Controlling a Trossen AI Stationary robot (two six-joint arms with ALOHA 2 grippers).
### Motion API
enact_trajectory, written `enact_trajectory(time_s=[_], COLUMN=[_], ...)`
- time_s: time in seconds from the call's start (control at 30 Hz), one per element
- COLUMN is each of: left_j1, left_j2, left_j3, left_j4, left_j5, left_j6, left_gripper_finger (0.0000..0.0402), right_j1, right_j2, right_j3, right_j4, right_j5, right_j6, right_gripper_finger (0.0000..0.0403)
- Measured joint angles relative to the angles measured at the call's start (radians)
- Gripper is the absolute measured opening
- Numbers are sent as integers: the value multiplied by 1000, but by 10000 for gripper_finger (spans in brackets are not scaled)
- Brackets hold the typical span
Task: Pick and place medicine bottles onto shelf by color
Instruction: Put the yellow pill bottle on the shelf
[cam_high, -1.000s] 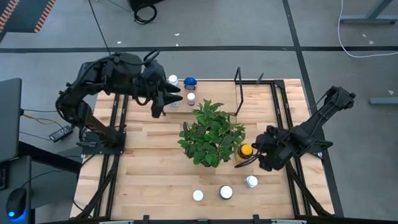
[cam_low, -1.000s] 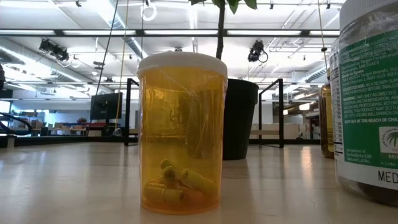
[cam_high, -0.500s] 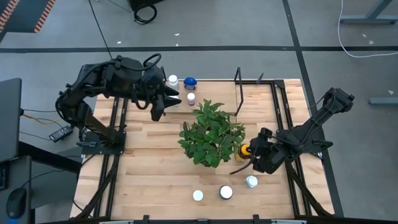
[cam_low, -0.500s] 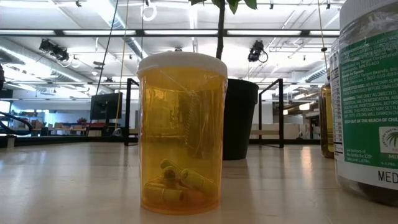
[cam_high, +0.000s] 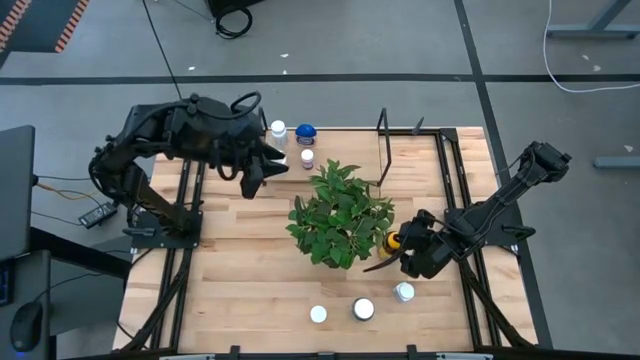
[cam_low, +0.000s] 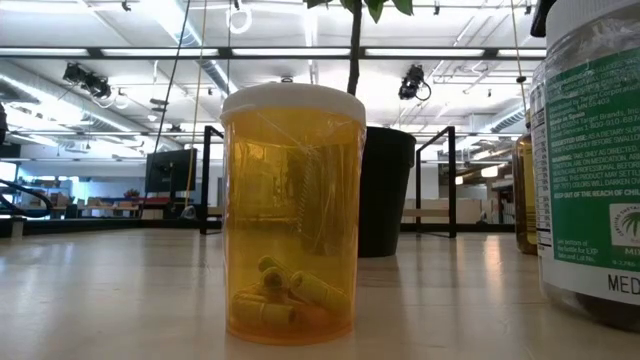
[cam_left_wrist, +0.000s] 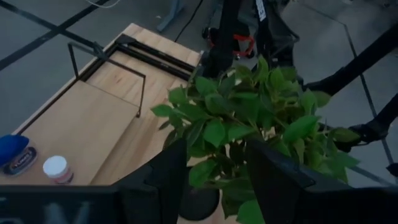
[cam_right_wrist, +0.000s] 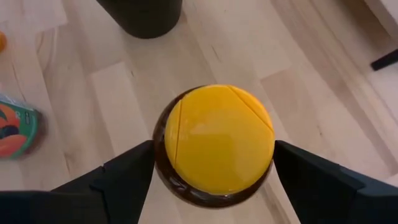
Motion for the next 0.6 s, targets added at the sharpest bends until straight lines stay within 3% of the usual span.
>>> enact_trajectory(time_s=[0.4,0.6], left_j1=[0,1], left_j2=[0,0], left_j3=[0,0], left_j4=[-8,-9], left_j5=[0,0], left_j6=[18,19], left_gripper_finger=[172,172], right_j1=[0,-1], right_j2=[0,0], right_j3=[3,22], right_j4=[5,0], right_j5=[18,18], right_j6=[4,-17], right_gripper_finger=[287,235])
